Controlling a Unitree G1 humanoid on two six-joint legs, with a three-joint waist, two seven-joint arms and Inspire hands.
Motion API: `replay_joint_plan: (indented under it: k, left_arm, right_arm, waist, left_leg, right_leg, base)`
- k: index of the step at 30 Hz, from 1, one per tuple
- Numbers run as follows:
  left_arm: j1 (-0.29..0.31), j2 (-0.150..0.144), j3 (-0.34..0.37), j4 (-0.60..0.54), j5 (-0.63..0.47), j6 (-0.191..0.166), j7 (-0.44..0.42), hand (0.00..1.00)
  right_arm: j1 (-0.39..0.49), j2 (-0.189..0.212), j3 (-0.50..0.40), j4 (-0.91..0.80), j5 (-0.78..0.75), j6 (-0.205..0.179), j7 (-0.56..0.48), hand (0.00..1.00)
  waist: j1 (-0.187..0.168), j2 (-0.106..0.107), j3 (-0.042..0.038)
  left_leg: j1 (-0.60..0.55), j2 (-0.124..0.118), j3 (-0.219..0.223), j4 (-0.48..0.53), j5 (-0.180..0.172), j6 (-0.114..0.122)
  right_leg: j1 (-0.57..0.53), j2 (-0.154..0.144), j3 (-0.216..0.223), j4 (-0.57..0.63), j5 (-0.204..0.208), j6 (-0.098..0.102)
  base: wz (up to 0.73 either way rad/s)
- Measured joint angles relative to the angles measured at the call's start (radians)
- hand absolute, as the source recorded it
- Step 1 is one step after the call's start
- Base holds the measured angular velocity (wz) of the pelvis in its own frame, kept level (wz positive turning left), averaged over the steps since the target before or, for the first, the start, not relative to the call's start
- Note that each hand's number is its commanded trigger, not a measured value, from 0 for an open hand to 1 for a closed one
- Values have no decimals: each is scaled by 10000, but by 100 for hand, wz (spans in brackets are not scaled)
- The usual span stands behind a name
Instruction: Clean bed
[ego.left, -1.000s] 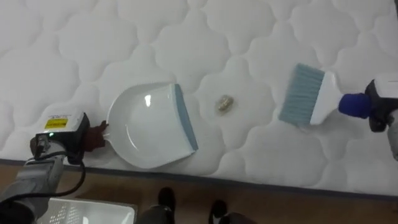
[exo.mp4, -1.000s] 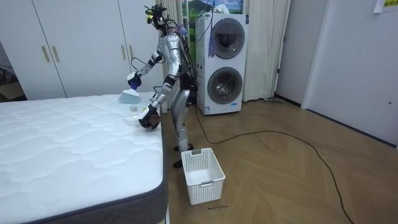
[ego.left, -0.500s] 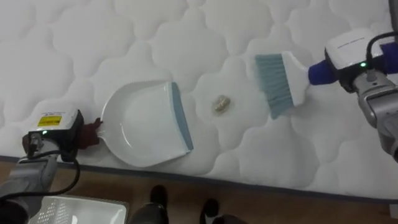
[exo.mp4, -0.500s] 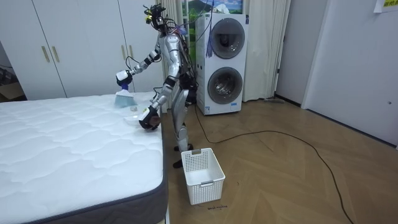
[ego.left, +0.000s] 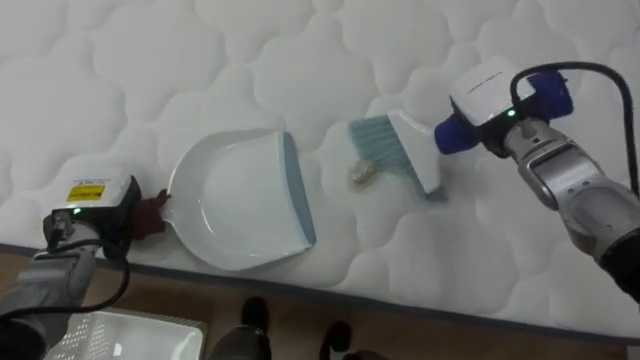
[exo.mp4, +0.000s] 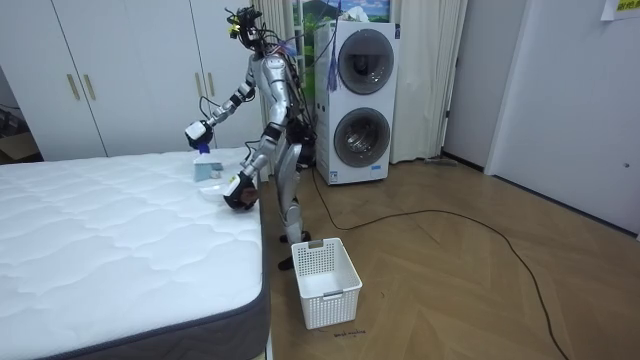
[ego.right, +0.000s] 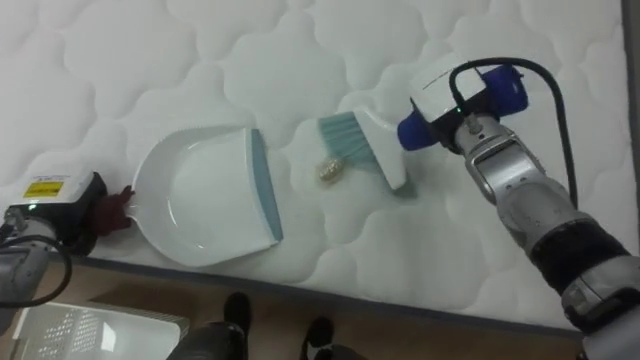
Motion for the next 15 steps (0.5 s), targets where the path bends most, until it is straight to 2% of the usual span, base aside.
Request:
replay_joint_plan:
  k: [8,15]
  left_arm:
    - [-14,-69,-43,5,-1,134,-174,100]
    - [-12,-80,-40,-8,40,189,-404,100]
  right_arm:
    - [118,33,189,-504,683,34,1208,100]
    - [389,244,195,-623,2262,32,2763,100]
  waist:
    - [135,173,-7]
    - [154,382,-46]
  left_leg:
    - [46,152,50,36,-20,-39]
    - [110,129,93,-29,-15,-68]
  right_leg:
    - [159,268,-4,-320,161,-58]
    - [116,275,100,-288,163,-64]
  base:
    - [-5]
    - [-5]
